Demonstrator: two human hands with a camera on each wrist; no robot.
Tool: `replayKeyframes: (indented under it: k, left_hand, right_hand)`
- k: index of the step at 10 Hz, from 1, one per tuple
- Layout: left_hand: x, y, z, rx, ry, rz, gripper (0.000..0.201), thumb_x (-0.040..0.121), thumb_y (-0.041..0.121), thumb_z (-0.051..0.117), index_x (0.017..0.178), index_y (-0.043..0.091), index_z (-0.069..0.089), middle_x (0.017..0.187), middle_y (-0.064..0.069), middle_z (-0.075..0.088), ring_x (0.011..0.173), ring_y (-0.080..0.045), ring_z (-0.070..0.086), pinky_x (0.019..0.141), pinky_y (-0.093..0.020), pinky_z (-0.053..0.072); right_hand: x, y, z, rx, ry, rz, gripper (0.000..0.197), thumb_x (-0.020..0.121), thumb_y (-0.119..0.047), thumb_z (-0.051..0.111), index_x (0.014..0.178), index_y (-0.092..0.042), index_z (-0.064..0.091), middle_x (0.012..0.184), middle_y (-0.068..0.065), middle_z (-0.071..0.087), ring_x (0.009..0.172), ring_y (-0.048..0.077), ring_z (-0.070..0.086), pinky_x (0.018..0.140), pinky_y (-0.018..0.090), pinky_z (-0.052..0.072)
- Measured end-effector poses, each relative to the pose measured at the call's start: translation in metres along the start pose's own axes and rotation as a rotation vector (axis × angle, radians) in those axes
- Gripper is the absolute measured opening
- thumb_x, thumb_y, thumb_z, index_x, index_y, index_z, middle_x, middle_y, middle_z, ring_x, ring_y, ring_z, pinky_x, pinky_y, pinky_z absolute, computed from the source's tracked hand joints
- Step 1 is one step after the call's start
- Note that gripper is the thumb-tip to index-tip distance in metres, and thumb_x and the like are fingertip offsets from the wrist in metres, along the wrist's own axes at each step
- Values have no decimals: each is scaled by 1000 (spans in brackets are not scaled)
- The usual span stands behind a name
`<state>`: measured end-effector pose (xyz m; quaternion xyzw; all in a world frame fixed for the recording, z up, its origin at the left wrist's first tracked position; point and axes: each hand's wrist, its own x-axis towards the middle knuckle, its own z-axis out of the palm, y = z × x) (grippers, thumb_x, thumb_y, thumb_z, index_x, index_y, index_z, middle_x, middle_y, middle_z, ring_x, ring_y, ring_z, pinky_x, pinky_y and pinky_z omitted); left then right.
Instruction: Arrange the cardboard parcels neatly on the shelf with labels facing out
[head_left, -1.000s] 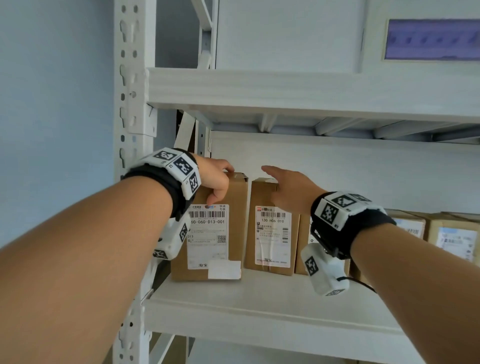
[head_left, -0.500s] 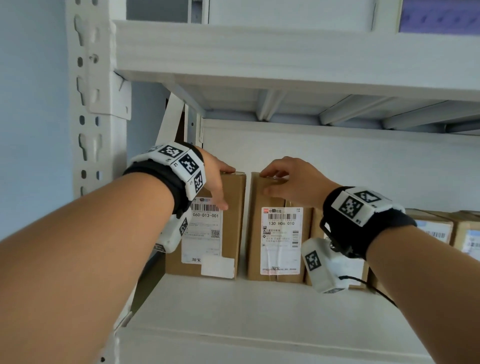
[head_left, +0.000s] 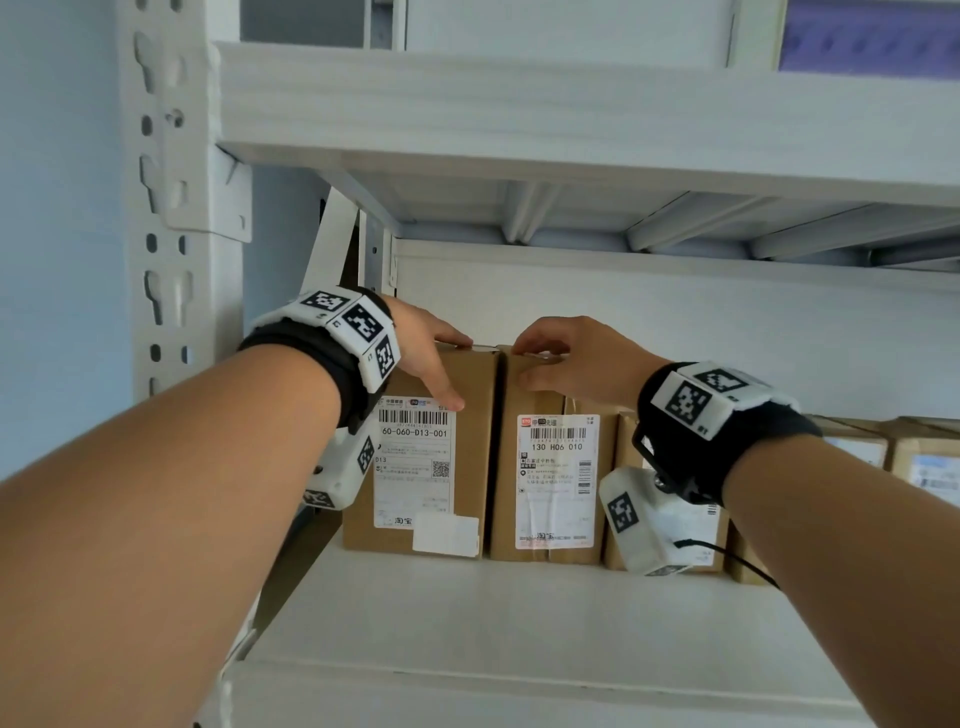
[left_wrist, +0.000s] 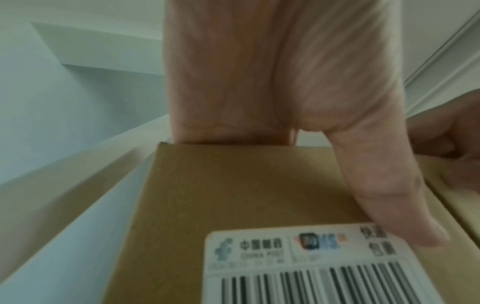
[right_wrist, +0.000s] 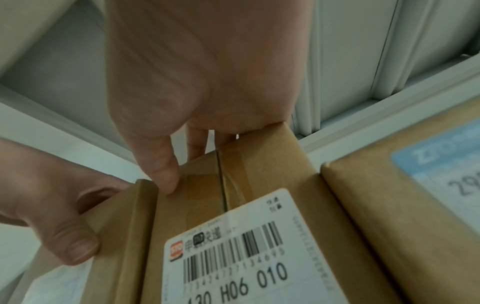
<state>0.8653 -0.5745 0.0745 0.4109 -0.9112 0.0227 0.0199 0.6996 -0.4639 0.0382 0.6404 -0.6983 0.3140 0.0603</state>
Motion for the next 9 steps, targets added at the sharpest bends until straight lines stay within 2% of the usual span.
replayKeyframes:
  k: [2,3,4,7,8,9]
  left_hand:
    - [1,5,3,-52,9,-27,97,73,58,75,153,35,25,156,4,36,140,-22,37,116,-42,31]
    - [-1,11,4,-56,22,-30,95,77,56,72,155,30,23,159,2,30,144,-22,31,117,-40,28]
    - [-4,12,3,-66,25,-35,98,77,52,75,155,30,20,161,1,26,146,-23,28,118,-42,27]
    - [-16,29,0,-143,82,3,102,74,28,81,156,31,20,161,-1,25,144,-26,31,114,-44,35]
    - [-21,42,-1,-204,119,25,96,76,16,73,156,29,20,160,-4,25,143,-27,31,110,-43,38]
    - [-26,56,-2,-276,187,45,87,80,13,64,155,24,23,159,-5,27,144,-26,31,105,-38,38]
  right_hand:
    - [-2,-2,-7,15,-46,-2,28,83,-23,65,110,-31,64,117,-8,65,110,11,59,97,29,46]
    - [-4,-3,-9,-53,-82,-5,32,84,-29,64,115,-33,63,122,-10,63,114,11,56,100,30,44]
    - [-8,-4,-12,-81,-50,5,33,84,-35,63,117,-34,63,124,-10,62,114,13,56,99,32,44]
    - [-33,0,-29,-143,56,77,35,88,-38,58,123,-32,61,139,-7,53,126,16,50,104,31,38]
    - [-42,5,-34,-165,80,82,34,89,-37,57,122,-32,60,140,-6,52,127,16,49,104,30,37]
    - [-51,12,-41,-153,141,84,34,90,-38,56,122,-30,60,139,-6,53,129,15,47,105,30,35]
